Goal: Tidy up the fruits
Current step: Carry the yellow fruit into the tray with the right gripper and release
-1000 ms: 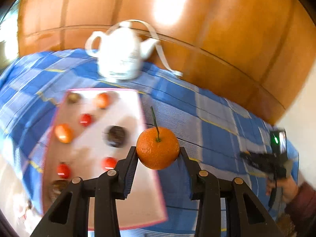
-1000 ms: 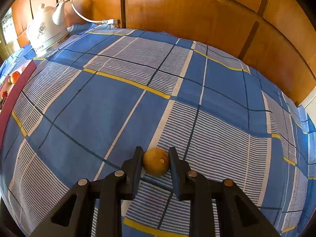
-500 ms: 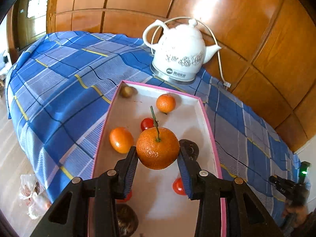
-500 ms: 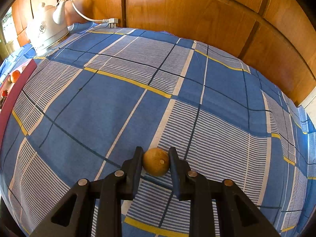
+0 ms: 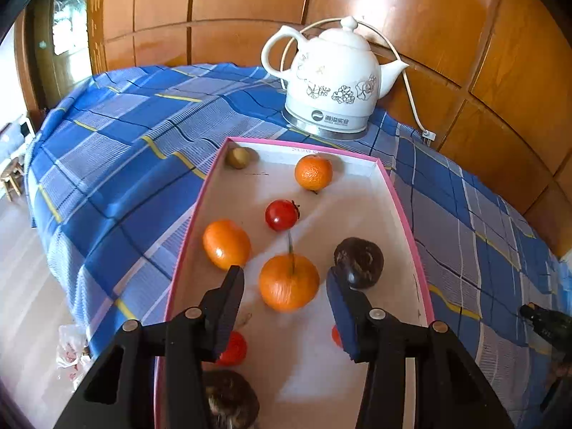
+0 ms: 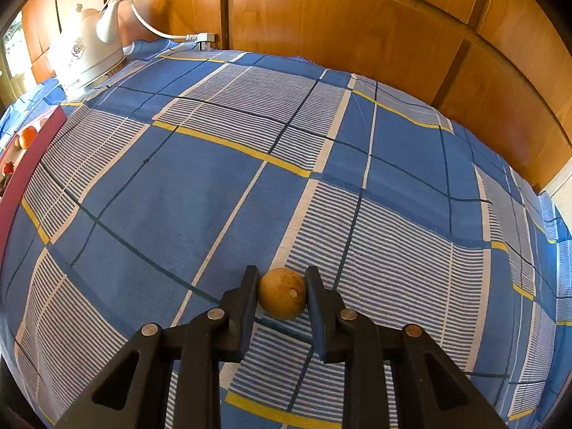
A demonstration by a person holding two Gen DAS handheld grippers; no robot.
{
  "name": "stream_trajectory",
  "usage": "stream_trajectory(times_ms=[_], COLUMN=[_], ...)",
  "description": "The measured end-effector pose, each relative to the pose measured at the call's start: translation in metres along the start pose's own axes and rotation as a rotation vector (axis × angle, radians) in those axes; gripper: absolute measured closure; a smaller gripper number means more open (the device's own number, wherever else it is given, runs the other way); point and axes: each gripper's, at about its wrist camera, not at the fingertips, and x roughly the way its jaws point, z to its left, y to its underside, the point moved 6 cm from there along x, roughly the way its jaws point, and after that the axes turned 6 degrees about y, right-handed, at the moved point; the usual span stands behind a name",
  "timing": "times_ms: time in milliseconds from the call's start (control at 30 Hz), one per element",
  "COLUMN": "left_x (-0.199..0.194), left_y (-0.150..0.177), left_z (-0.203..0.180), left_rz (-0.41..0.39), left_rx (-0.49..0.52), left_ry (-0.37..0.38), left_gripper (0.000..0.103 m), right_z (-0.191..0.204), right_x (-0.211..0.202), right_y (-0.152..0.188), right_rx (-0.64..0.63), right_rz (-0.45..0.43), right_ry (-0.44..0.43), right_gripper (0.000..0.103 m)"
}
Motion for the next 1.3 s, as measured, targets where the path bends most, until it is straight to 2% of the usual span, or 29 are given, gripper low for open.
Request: stream_trajectory(times_ms=[167,567,1300], left_x=[-0.016,-0.047,-0.059], left_y=[0.011,0.016,0.028], left_z=[-0.007,-0.033,-0.031], left_rz=[-0.033,-0.094,-0.094], left_rx=[0.004,0.085,0.097], left_ry=[-0.026,-0.009,0.006], left_gripper=[0.054,0.054,0.054], right_z=[0.001,0.002,0.002], right_x=[-0.001,-0.004,-0.003], right_y=[0.000,0.000,0.003], right_rx=[-0.008,-0.023,-0.040], right_rz=[-0.002,-0.008,0.004], right_ry=[0.006,0.018,0.027], right_gripper=[0.077,0.077,0.077])
